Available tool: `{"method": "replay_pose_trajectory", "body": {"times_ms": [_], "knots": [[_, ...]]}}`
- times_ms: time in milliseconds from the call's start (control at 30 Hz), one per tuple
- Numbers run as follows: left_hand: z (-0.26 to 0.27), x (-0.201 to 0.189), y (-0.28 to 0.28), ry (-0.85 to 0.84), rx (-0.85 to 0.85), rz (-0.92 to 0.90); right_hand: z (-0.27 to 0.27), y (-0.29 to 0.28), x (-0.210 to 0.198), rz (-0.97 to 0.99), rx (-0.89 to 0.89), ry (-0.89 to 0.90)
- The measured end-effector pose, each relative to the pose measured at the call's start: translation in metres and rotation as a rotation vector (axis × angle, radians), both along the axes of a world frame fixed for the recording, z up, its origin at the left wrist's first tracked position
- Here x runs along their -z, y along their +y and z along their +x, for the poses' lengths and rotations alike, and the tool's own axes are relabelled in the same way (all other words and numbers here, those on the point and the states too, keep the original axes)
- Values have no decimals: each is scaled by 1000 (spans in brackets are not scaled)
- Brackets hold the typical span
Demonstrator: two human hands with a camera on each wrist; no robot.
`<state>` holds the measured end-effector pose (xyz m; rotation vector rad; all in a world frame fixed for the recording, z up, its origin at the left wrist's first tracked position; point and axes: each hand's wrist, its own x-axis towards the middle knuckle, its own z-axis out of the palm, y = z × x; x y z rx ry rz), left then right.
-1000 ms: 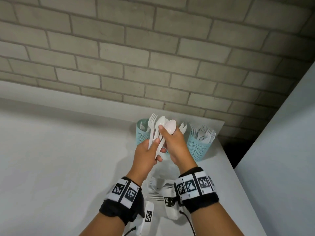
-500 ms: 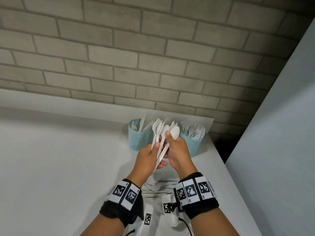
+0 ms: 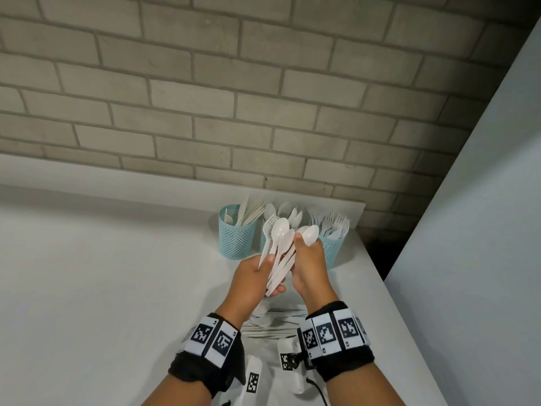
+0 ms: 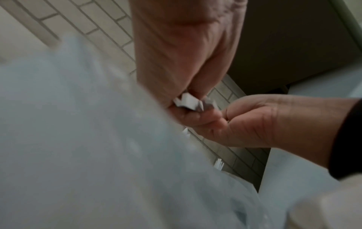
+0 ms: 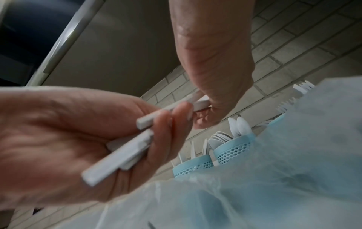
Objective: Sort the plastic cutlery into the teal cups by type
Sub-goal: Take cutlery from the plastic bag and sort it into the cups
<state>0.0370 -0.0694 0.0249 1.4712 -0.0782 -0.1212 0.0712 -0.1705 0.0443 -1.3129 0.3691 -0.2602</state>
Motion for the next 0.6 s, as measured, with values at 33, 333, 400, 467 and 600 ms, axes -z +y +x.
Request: {"method": "replay_pose_trajectory", "body": {"times_ms": [33, 333, 400, 467, 600], "knots": [[0, 0, -2, -12, -8, 24, 0, 0, 0, 17, 6, 6], [5, 4, -5, -8, -118, 107, -6, 11, 7, 40, -91, -73], [6, 5, -2, -6, -119, 96, -7, 11, 8, 78, -129, -77], [6, 6, -1, -12, -113, 102, -9, 10, 6, 96, -176, -37], [5, 4, -1, 27, -74, 104, -8, 6, 6, 71, -143, -1]]}}
